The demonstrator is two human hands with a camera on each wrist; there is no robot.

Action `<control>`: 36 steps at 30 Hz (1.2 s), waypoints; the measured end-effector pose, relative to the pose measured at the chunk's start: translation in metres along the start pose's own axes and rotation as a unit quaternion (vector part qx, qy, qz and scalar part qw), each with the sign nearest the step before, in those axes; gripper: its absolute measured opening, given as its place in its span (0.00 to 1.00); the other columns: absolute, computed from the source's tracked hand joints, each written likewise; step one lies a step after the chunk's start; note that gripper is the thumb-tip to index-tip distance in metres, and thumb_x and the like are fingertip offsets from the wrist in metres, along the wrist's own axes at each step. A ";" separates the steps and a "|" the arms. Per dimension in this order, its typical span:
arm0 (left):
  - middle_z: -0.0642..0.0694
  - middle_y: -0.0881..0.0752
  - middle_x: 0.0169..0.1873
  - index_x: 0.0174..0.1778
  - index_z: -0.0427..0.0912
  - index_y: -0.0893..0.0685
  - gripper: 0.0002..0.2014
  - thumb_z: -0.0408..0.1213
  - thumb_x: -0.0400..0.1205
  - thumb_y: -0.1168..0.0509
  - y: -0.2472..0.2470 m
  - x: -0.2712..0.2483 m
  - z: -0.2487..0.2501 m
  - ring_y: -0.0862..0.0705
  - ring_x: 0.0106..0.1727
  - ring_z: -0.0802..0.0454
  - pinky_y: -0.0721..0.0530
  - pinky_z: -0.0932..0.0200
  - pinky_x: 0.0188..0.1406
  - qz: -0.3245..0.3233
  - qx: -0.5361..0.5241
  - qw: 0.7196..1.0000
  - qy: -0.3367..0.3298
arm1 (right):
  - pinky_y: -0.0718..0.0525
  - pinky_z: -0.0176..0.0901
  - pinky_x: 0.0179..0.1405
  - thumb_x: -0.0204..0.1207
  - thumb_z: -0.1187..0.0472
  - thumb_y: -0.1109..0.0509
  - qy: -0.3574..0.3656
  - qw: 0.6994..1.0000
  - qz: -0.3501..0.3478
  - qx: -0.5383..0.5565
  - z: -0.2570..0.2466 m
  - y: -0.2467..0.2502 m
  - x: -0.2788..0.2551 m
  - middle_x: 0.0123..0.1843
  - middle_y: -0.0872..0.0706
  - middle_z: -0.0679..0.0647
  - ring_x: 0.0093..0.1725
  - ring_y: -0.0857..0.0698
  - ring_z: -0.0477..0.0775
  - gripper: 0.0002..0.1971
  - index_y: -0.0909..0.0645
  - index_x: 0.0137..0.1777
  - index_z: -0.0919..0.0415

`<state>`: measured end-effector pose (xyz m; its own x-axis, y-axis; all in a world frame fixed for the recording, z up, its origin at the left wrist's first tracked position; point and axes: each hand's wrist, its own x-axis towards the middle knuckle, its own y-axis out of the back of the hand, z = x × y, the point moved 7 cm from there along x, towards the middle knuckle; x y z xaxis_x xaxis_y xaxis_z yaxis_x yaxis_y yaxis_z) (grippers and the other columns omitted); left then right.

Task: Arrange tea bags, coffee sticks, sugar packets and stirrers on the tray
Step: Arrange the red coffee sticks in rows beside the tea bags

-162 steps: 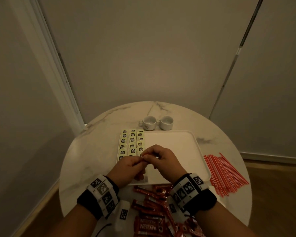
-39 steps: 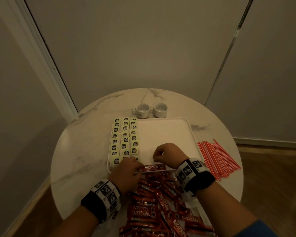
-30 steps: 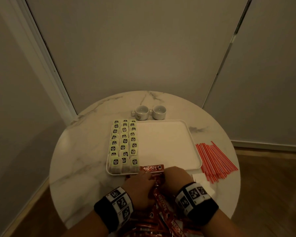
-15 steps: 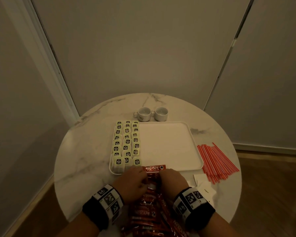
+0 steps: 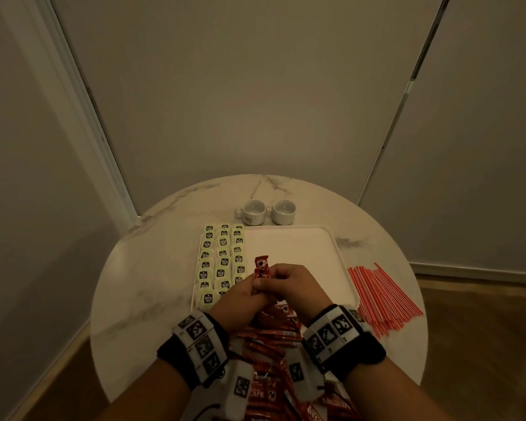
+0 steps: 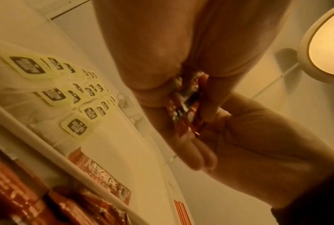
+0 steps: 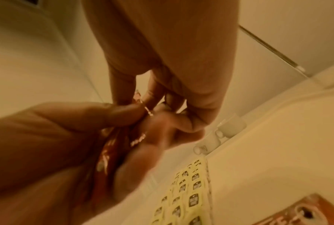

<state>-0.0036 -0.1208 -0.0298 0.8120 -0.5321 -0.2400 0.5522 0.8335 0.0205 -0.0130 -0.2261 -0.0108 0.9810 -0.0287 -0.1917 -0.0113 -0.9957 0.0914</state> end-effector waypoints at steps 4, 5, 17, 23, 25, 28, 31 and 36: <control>0.43 0.14 0.33 0.52 0.42 0.18 0.09 0.26 0.84 0.41 0.004 -0.002 -0.002 0.16 0.31 0.45 0.17 0.48 0.37 0.010 -0.054 0.998 0.036 | 0.21 0.37 0.38 0.73 0.65 0.25 0.009 0.999 -0.034 -0.018 0.003 -0.004 0.000 0.36 0.12 0.53 0.36 0.18 0.46 0.02 0.12 0.44 0.60; 0.42 0.14 0.32 0.52 0.39 0.17 0.09 0.25 0.83 0.41 0.007 -0.003 -0.004 0.16 0.30 0.45 0.18 0.50 0.35 0.011 -0.065 0.997 0.048 | 0.21 0.40 0.40 0.74 0.66 0.26 0.006 0.999 -0.039 -0.013 0.006 -0.003 0.001 0.39 0.12 0.54 0.38 0.17 0.48 0.04 0.11 0.47 0.61; 0.46 0.10 0.31 0.39 0.43 0.11 0.02 0.31 0.75 0.26 0.035 0.003 0.004 0.16 0.27 0.59 0.20 0.64 0.31 0.126 0.081 0.989 -0.020 | 0.14 0.48 0.30 0.74 0.67 0.26 -0.065 0.986 0.047 0.149 0.022 0.005 0.008 0.40 0.15 0.65 0.36 0.12 0.60 0.08 0.24 0.47 0.66; 0.51 0.15 0.25 0.40 0.38 0.10 0.02 0.30 0.77 0.29 0.043 0.008 0.003 0.25 0.20 0.61 0.26 0.68 0.22 0.115 0.137 0.984 0.006 | 0.26 0.40 0.22 0.79 0.61 0.29 -0.030 0.988 0.103 0.112 0.020 0.025 0.014 0.32 0.20 0.56 0.28 0.23 0.48 0.08 0.17 0.41 0.67; 0.52 0.16 0.24 0.41 0.37 0.10 0.03 0.30 0.77 0.29 0.043 0.010 0.005 0.25 0.19 0.63 0.26 0.69 0.22 0.102 0.152 0.983 0.001 | 0.31 0.39 0.21 0.78 0.63 0.29 -0.029 0.984 0.122 0.130 0.025 0.027 0.015 0.29 0.23 0.56 0.25 0.27 0.48 0.09 0.18 0.39 0.68; 0.54 0.17 0.20 0.41 0.33 0.10 0.03 0.27 0.76 0.29 0.044 0.013 0.012 0.23 0.19 0.66 0.28 0.75 0.23 0.094 0.188 0.978 -0.011 | 0.32 0.39 0.21 0.80 0.62 0.30 -0.039 0.977 0.121 0.172 0.031 0.025 0.016 0.26 0.24 0.55 0.24 0.30 0.49 0.11 0.20 0.39 0.70; 0.55 0.18 0.22 0.42 0.31 0.11 0.03 0.27 0.76 0.29 0.055 0.017 0.011 0.23 0.20 0.69 0.29 0.77 0.23 0.109 0.208 0.972 -0.001 | 0.31 0.37 0.22 0.81 0.63 0.32 -0.049 0.970 0.086 0.222 0.037 0.016 0.014 0.26 0.23 0.55 0.22 0.29 0.48 0.10 0.21 0.41 0.71; 0.52 0.15 0.27 0.43 0.36 0.11 0.03 0.32 0.76 0.28 0.050 0.024 0.013 0.20 0.24 0.68 0.26 0.76 0.25 0.053 0.226 0.973 0.009 | 0.24 0.38 0.23 0.81 0.63 0.33 -0.058 0.964 0.076 0.250 0.046 0.017 0.016 0.30 0.19 0.59 0.25 0.24 0.51 0.10 0.20 0.41 0.70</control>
<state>0.0453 -0.0938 -0.0222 0.8674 -0.4410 -0.2306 0.4961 0.7304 0.4695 -0.0063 -0.2475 -0.0569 0.9325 -0.1588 -0.3244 -0.2739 -0.8964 -0.3486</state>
